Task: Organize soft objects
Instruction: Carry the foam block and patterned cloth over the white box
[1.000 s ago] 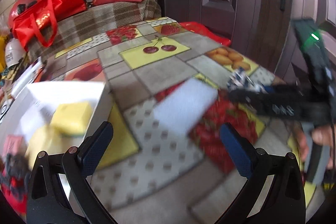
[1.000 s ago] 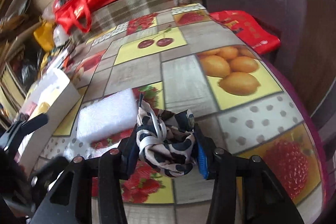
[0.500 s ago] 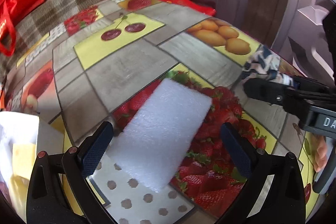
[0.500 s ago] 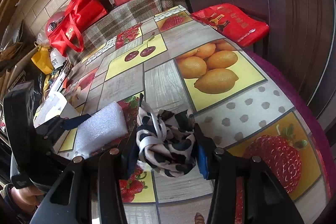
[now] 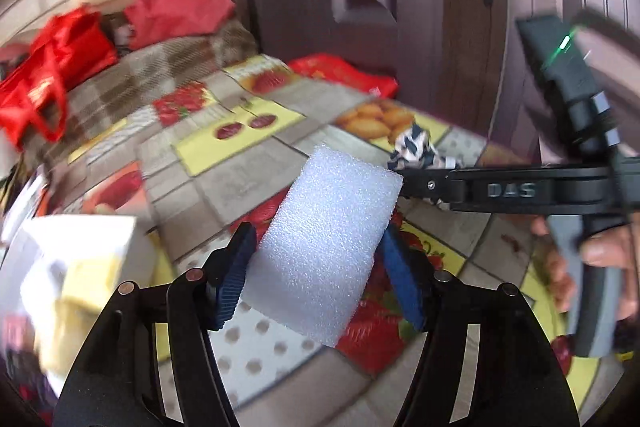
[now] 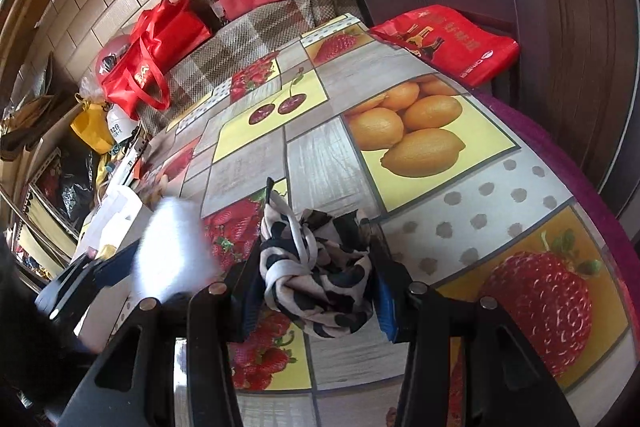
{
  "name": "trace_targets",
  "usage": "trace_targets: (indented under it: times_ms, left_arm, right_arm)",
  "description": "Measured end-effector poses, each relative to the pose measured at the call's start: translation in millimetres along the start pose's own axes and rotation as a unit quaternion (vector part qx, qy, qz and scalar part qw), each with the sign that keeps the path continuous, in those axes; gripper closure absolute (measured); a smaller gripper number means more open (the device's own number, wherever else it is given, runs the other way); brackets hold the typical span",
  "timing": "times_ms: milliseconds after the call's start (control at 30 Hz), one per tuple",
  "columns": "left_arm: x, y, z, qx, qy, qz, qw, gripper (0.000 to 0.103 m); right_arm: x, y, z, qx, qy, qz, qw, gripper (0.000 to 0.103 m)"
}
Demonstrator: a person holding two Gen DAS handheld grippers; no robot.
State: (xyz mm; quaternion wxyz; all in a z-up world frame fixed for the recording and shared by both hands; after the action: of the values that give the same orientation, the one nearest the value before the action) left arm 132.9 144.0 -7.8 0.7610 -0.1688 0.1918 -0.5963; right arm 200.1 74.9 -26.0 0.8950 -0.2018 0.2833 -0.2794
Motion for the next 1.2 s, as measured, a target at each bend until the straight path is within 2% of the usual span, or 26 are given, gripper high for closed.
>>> trace_targets:
  times_ms: [67,200,367,567,700,933,1200]
  left_arm:
    - [-6,-21,1,0.028,-0.023,0.015,0.9992,0.039]
    - [-13,-53,-10,0.049,-0.048,0.031,0.9972,0.039]
    - [-13,-96,-28,0.07,-0.046,0.04,0.9957,0.039]
    - [-31,-146,-44,0.112,-0.053,0.073,0.9896,0.039]
    - [-57,-168,-55,0.123,-0.066,0.105,0.9846,0.039]
    - [-119,-207,-81,0.137,-0.095,0.187,0.9681,0.038]
    - [-191,-242,-108,0.148,-0.139,0.269,0.9415,0.038]
  right_arm:
    - [-2,-1,0,0.005,0.0,-0.001,1.0,0.056]
    - [-10,-11,3,0.033,-0.014,-0.005,0.999,0.056]
    - [-30,-32,-4,0.069,-0.035,0.004,0.997,0.056]
    - [-73,-73,-10,0.158,-0.097,0.016,0.983,0.055]
    - [-89,-84,-13,0.191,-0.126,0.006,0.974,0.054]
    - [-95,-73,-10,0.198,-0.132,-0.004,0.971,0.054]
    - [-100,-54,1,0.203,-0.154,-0.03,0.966,0.054]
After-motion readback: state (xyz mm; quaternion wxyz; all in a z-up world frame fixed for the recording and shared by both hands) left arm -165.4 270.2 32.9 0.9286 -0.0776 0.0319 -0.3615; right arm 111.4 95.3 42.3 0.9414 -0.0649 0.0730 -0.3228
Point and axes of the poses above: each gripper's, at about its wrist camera, not at the fingertips, and y roughly the way its jaws point, x to its right, z to its top, the point moved 9 cm from there along y, roughly the way its jaws point, and after that the axes turned 8 degrees about x, right-handed, at the moved point
